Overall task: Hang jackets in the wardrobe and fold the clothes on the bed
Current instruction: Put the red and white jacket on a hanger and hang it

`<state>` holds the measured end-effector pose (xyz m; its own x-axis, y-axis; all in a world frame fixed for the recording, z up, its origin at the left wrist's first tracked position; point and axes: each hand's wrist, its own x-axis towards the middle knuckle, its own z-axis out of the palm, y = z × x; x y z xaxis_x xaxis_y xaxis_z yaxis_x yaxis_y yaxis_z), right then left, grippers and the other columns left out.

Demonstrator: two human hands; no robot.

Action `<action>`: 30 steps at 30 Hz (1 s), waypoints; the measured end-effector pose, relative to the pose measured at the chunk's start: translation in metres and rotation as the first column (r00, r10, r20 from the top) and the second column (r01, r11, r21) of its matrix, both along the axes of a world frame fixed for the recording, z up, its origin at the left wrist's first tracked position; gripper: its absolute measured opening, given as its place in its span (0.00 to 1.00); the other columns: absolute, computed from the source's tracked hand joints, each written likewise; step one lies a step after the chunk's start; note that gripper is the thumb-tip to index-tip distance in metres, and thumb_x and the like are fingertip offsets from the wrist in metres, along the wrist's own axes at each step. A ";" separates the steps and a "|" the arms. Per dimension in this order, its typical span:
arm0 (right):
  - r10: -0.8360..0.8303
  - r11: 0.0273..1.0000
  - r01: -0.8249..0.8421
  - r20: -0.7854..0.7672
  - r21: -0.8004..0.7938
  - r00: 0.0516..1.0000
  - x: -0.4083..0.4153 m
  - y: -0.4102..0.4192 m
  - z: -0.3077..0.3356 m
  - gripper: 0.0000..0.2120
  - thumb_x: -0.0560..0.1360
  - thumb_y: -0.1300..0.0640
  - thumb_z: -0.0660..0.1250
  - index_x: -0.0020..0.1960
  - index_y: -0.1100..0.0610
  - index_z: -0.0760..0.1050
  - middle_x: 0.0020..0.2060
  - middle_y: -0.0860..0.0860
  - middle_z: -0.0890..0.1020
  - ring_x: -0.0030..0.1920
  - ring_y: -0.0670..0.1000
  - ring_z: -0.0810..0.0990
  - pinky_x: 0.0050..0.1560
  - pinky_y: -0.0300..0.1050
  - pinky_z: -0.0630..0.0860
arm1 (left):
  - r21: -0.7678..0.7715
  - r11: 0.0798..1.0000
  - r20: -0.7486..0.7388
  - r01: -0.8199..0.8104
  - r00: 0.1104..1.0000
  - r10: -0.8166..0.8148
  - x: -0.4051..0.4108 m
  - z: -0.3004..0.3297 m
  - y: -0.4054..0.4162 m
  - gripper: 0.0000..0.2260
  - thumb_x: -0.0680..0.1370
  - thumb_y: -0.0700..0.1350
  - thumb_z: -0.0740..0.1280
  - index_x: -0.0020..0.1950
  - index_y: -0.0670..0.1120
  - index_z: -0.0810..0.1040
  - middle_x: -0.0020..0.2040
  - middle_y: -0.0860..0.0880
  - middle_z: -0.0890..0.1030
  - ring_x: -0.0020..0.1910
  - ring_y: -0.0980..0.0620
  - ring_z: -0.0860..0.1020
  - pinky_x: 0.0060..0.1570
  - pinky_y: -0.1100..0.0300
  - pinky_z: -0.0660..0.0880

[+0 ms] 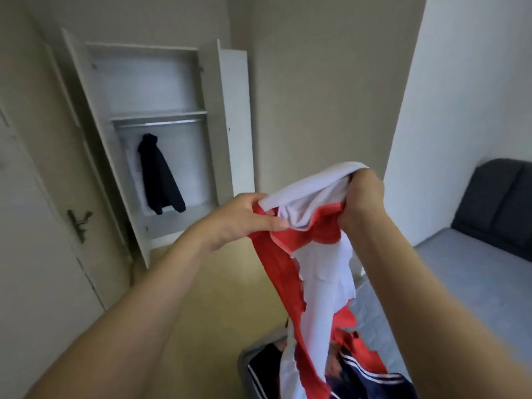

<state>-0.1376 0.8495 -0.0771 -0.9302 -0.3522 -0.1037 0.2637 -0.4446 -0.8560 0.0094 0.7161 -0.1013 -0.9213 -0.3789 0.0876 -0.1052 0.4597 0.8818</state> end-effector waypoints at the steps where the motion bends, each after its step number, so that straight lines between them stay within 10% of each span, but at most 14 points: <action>1: 0.009 1.000 -0.009 0.014 -0.007 1.000 -0.003 -0.019 0.001 0.10 0.77 0.63 0.57 0.43 0.56 0.75 0.36 0.50 0.79 0.36 0.49 0.78 0.35 0.39 0.73 | 0.097 0.995 -0.013 0.003 1.000 -0.002 0.003 -0.011 -0.018 0.15 0.71 0.44 0.76 0.55 0.42 0.80 0.42 0.48 0.83 0.39 0.53 0.80 0.40 0.60 0.77; 4: 0.142 0.987 -0.140 -0.016 0.074 0.990 -0.011 -0.091 -0.002 0.09 0.76 0.62 0.59 0.46 0.56 0.78 0.40 0.52 0.83 0.41 0.52 0.81 0.42 0.43 0.76 | 0.383 0.915 -0.107 -0.124 0.978 0.177 0.004 -0.042 -0.081 0.14 0.77 0.36 0.69 0.61 0.46 0.79 0.54 0.42 0.84 0.51 0.44 0.82 0.56 0.48 0.78; 9: 0.262 0.952 -0.210 -0.240 0.223 0.935 -0.039 -0.205 -0.011 0.12 0.73 0.65 0.58 0.44 0.56 0.80 0.40 0.51 0.84 0.43 0.52 0.82 0.47 0.47 0.79 | 0.611 0.741 -0.246 -0.279 0.823 0.512 -0.016 -0.041 -0.194 0.13 0.76 0.36 0.69 0.60 0.43 0.81 0.52 0.41 0.84 0.53 0.42 0.83 0.54 0.51 0.79; 13: 0.326 0.921 -0.169 -0.455 0.351 0.829 -0.086 -0.296 -0.024 0.07 0.71 0.63 0.58 0.36 0.56 0.72 0.32 0.49 0.73 0.34 0.50 0.68 0.35 0.42 0.65 | 0.477 0.794 -0.397 -0.377 0.714 0.578 -0.046 -0.004 -0.288 0.09 0.75 0.37 0.72 0.54 0.42 0.83 0.48 0.41 0.85 0.45 0.45 0.84 0.49 0.52 0.80; 23: 0.701 0.694 -0.226 -0.570 0.684 0.428 -0.161 -0.526 -0.043 0.19 0.69 0.38 0.73 0.47 0.54 0.79 0.41 0.47 0.82 0.42 0.45 0.81 0.45 0.42 0.77 | 0.123 0.749 -0.411 -0.651 0.653 0.636 -0.105 0.021 -0.501 0.10 0.75 0.41 0.73 0.56 0.46 0.83 0.49 0.47 0.85 0.48 0.51 0.84 0.52 0.56 0.80; 30: 0.728 0.683 -0.200 -0.637 0.702 0.253 -0.208 -0.645 -0.095 0.12 0.70 0.47 0.75 0.41 0.48 0.73 0.35 0.41 0.76 0.35 0.40 0.75 0.36 0.32 0.70 | 0.202 0.715 -0.531 -0.669 0.539 0.654 -0.154 0.014 -0.624 0.09 0.78 0.40 0.66 0.50 0.51 0.84 0.46 0.50 0.86 0.47 0.52 0.84 0.50 0.58 0.80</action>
